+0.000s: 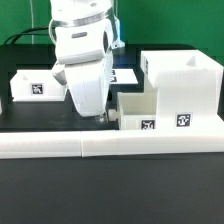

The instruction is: Assemble drawer

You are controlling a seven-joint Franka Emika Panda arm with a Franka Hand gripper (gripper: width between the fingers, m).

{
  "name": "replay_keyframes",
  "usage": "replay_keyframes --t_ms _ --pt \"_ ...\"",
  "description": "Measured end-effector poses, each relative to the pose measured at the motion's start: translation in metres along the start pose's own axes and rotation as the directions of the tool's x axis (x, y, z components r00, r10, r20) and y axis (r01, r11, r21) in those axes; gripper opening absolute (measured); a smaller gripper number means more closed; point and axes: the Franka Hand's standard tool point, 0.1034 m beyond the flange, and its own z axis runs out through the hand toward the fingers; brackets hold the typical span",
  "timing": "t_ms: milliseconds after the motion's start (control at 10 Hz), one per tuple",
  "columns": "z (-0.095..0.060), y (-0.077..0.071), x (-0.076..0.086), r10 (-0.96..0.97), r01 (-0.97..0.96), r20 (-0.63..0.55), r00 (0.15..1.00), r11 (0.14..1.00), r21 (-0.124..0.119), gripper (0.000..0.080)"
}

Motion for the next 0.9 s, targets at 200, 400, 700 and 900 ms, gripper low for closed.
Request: replay_keyframes --t_ms 200,400,700,900 --pt "0.0005 -0.0005 -0.0002 0.0 0.0 0.0 1.0 1.0 0.001 0.0649" --pt "-0.0006 -0.0005 -0.0013 -0.101 0.101 0.025 0.995 0.995 -0.001 0.0649" --pt "0.0008 -0.0006 -0.0028 -0.146 0.146 0.069 0.987 0.989 0.006 0.0649" --pt "0.0028 -0.0014 -0.0035 -0.131 0.13 0.066 0.989 0.991 0.008 0.0649"
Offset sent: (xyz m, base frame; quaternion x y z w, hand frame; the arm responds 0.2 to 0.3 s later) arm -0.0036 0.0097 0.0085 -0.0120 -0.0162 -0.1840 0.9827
